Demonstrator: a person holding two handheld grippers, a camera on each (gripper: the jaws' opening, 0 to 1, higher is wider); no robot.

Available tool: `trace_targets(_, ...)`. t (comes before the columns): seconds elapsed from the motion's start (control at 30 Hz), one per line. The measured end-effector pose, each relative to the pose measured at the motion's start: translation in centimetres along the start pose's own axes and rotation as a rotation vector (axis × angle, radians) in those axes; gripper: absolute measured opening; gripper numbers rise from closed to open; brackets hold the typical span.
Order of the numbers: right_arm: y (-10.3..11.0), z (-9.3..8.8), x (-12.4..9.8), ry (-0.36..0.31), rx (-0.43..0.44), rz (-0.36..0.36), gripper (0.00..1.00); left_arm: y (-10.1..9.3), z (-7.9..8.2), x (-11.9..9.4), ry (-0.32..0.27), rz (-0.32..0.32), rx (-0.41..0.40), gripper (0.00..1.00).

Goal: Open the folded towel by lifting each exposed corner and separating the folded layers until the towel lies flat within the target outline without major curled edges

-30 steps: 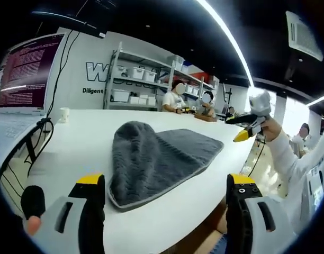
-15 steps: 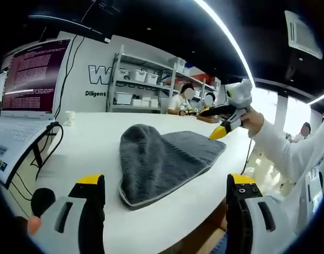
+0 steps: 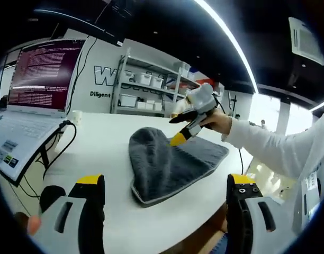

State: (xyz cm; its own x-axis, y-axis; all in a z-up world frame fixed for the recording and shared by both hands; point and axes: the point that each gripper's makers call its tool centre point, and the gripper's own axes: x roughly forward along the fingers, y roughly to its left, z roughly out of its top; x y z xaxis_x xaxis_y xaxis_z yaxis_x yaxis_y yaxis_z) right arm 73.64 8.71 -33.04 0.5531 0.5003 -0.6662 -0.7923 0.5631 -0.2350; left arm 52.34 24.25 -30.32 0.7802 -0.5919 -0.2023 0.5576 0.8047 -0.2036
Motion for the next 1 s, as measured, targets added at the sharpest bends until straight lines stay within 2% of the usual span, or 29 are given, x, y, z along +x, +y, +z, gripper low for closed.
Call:
trace_targets(0.2,-0.2,0.3,4.9,0.034,0.033,0.015,0.91,0.4,-0.1,-0.4,-0.008,-0.006,-0.016,0.95)
trace_targets(0.3,-0.6,-0.1,6.9,0.041,0.063,0.025,0.81,0.5,0.0,-0.5,-0.012,-0.007,-0.02,0.94)
trace_targets(0.43,-0.9,-1.1,8.7,0.058,0.125,0.041,0.78,0.9,-0.1,-0.7,-0.011,0.002,-0.021,0.94)
trace_targets(0.53,-0.9,-2.1,9.7,0.081,0.189,0.067,0.77,1.2,-0.2,-0.7,-0.008,0.002,-0.023,0.94)
trace_targets(0.73,-1.3,-3.3,11.1,0.084,0.248,0.098,0.74,1.7,-0.5,-0.9,0.006,0.013,-0.017,0.94)
trace_targets(0.87,-1.1,-3.5,11.7,0.071,0.288,0.126,0.72,2.0,-0.8,-0.8,0.015,0.014,-0.02,0.94)
trace_targets(1.0,-1.1,-3.2,11.7,0.057,0.276,0.129,0.69,2.0,-0.9,-0.7,0.018,0.002,-0.027,0.94)
